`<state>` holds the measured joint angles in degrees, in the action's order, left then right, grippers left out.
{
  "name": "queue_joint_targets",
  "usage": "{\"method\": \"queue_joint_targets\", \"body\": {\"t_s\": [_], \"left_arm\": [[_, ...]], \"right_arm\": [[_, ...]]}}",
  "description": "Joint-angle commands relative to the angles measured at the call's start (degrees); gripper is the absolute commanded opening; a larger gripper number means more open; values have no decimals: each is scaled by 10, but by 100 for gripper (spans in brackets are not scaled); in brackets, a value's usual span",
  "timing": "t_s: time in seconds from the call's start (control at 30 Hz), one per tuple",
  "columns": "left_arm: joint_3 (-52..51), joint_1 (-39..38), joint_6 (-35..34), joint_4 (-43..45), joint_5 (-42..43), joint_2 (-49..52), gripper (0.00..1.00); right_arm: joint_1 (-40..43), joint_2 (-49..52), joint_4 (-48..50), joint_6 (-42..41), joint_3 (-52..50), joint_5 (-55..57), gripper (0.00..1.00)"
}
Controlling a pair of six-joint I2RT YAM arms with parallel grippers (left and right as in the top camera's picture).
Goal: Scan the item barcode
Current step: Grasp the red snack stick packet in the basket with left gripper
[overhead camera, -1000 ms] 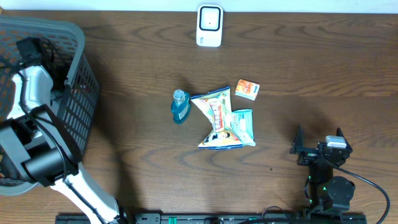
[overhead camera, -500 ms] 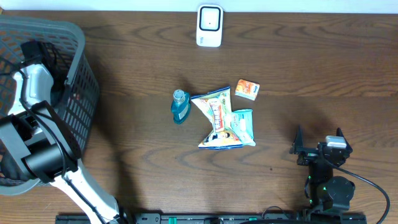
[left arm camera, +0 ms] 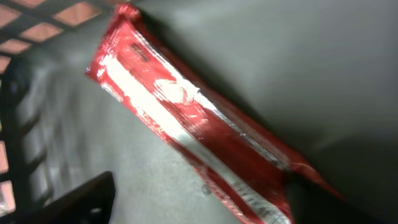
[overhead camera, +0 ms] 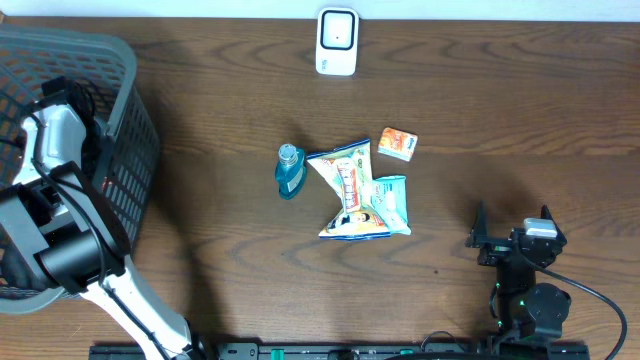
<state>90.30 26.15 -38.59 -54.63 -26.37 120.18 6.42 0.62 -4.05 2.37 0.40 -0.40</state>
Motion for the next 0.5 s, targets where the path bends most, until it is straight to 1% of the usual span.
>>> {"method": "queue_joint_targets", "body": {"t_s": [0.0, 0.13, 0.17, 0.2, 0.27, 0.33, 0.47], "left_arm": [[-14, 4, -56, -13, 0, -14, 96], [-14, 4, -165, -52, 18, -48, 98], [-14, 4, -195, -62, 34, -56, 98], [-14, 4, -229, -66, 70, -66, 98], [-14, 4, -246, -66, 106, -71, 98], [-14, 4, -261, -66, 118, -70, 98], [-16, 6, -296, -66, 103, -70, 98]], "right_arm": [[2, -2, -2, 7, -1, 0, 99], [2, -2, -2, 7, -1, 0, 99], [2, -2, -2, 7, -1, 0, 99], [2, -2, -2, 7, -1, 0, 99], [2, -2, -2, 7, -1, 0, 99], [2, -2, -2, 7, -1, 0, 99], [2, -2, -2, 7, -1, 0, 99]]}}
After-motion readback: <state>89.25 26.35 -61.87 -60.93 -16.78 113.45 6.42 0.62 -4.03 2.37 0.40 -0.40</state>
